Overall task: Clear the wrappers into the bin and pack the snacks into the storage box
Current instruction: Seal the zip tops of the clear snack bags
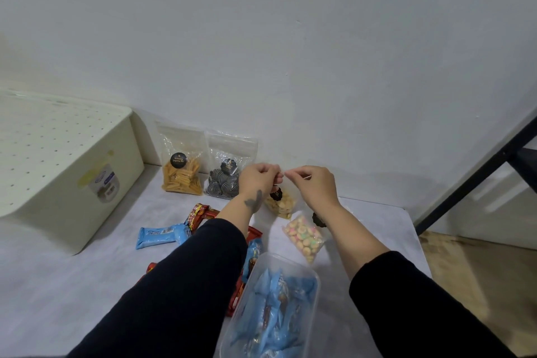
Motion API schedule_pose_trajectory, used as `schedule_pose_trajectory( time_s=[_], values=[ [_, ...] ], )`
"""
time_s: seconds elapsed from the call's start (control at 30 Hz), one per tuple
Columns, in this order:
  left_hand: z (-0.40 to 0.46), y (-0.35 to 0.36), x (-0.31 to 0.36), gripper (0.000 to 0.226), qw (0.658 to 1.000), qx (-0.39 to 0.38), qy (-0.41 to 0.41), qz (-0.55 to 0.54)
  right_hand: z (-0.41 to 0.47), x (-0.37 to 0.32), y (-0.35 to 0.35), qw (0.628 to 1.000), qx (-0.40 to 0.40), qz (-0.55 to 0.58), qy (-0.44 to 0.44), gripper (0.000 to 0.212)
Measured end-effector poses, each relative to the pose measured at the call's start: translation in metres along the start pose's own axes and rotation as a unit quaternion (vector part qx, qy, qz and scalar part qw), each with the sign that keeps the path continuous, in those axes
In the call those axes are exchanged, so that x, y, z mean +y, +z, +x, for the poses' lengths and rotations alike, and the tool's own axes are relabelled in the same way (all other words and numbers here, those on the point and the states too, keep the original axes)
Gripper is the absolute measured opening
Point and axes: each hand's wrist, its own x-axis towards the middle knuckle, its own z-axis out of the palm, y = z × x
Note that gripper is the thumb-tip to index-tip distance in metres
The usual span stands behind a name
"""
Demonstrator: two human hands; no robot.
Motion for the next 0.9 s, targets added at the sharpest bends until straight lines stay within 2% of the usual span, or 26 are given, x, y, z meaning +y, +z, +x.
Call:
schedule_pose_trajectory(
  time_s=[0.2, 0.33, 0.43, 0.5, 0.6, 0.67, 0.7, 0.8, 0.9],
  values=[
    [-0.004, -0.004, -0.001, 0.022, 1.0, -0.006, 0.003, 0.006, 0.006, -0.001, 0.006, 0.995, 0.022, -0.09, 0.024, 0.017],
    [-0.005, -0.004, -0.001, 0.019, 1.0, -0.004, 0.003, 0.012, 0.01, -0.003, 0.005, 0.994, 0.022, -0.104, 0.035, 0.018],
    [-0.006, -0.004, -0.001, 0.019, 1.0, 0.02, 0.004, -0.007, 0.009, -0.001, 0.006, 0.997, 0.003, -0.07, 0.029, 0.016],
    [-0.003, -0.005, -0.003, 0.021, 0.999, 0.042, 0.013, -0.003, 0.007, 0.004, 0.006, 0.998, -0.026, -0.024, 0.047, 0.027],
    [0.002, -0.009, -0.01, 0.023, 0.993, 0.088, 0.041, 0.063, 0.011, 0.015, 0.007, 0.999, -0.012, -0.016, 0.034, 0.014],
    [0.002, -0.014, -0.016, 0.014, 0.982, 0.123, 0.061, 0.13, 0.015, 0.016, 0.009, 1.0, 0.011, -0.003, 0.024, 0.017],
    [0.003, -0.017, -0.02, 0.019, 0.977, 0.128, 0.07, 0.156, 0.018, 0.015, 0.01, 1.0, 0.014, 0.004, 0.02, 0.017],
    [0.006, -0.022, -0.024, 0.037, 0.981, 0.093, 0.075, 0.155, 0.027, 0.014, 0.015, 1.0, 0.011, 0.021, 0.017, 0.014],
    [0.01, -0.021, -0.017, 0.033, 0.988, 0.06, 0.067, 0.127, 0.035, 0.014, 0.018, 0.998, 0.036, 0.047, 0.037, 0.012]
  ],
)
